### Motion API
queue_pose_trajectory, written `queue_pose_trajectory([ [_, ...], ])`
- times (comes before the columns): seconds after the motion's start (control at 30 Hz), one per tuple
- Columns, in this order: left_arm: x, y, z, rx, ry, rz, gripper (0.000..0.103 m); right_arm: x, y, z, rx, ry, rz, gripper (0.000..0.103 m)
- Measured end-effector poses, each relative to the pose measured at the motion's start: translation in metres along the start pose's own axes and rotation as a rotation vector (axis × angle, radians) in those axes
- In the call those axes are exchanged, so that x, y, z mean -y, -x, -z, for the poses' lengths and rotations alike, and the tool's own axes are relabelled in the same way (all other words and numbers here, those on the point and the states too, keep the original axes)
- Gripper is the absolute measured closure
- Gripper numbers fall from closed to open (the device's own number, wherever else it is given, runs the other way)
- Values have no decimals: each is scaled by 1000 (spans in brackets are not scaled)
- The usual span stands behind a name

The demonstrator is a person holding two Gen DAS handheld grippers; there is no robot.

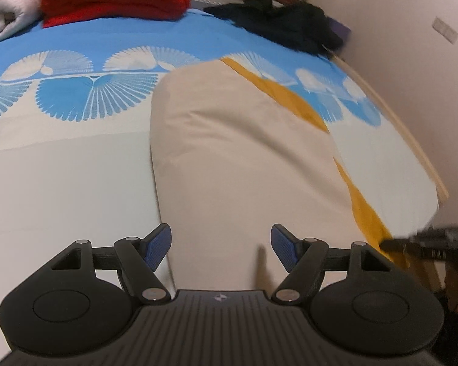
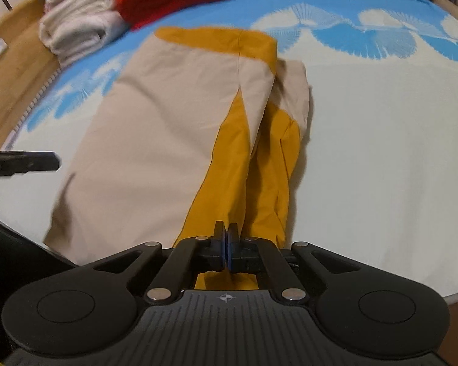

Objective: Fold large clothes

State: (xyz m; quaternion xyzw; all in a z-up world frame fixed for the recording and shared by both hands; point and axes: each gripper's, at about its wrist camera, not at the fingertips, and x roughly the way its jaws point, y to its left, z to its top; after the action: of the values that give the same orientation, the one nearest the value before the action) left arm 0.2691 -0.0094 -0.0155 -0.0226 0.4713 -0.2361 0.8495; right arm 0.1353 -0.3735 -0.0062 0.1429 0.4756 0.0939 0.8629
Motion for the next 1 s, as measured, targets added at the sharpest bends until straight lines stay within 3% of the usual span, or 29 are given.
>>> queue_pose_trajectory([
  [0.07,3,-27,-1,-94,-11,-57,30,8,3,0,-1,-27,7,103],
  [0.13,3,-53,4,-181,5,-116,29,10,-6,2,-44,0,70,103],
  [0.23,8,-51,-6,-173,34,-106,30,6,-21,6,-112,31,110,103],
  [0.33,11,-30,-18,-144,22,-45,29,0,-23,2,-108,48,120,102],
  [0.4,9,-19,-31,-120,19,-12,26,-1,-15,-6,-56,44,132,100],
  [0.53,-10,-18,-68,-90,88,6,24,0,14,-23,171,28,120,90],
  [0.63,-30,-38,-86,-87,147,27,16,7,18,-37,226,-18,99,65],
  [0.73,-59,-71,-83,-113,277,80,16,13,0,-54,196,-53,79,60],
  [0.77,-71,-83,-76,-140,350,116,16,17,-9,-59,180,-68,70,56],
  [0.83,-86,-105,-74,-218,447,107,13,24,-27,-66,138,-110,49,49],
  [1.0,-89,-130,-82,-219,476,178,7,47,-73,-72,-9,-255,40,44],
])
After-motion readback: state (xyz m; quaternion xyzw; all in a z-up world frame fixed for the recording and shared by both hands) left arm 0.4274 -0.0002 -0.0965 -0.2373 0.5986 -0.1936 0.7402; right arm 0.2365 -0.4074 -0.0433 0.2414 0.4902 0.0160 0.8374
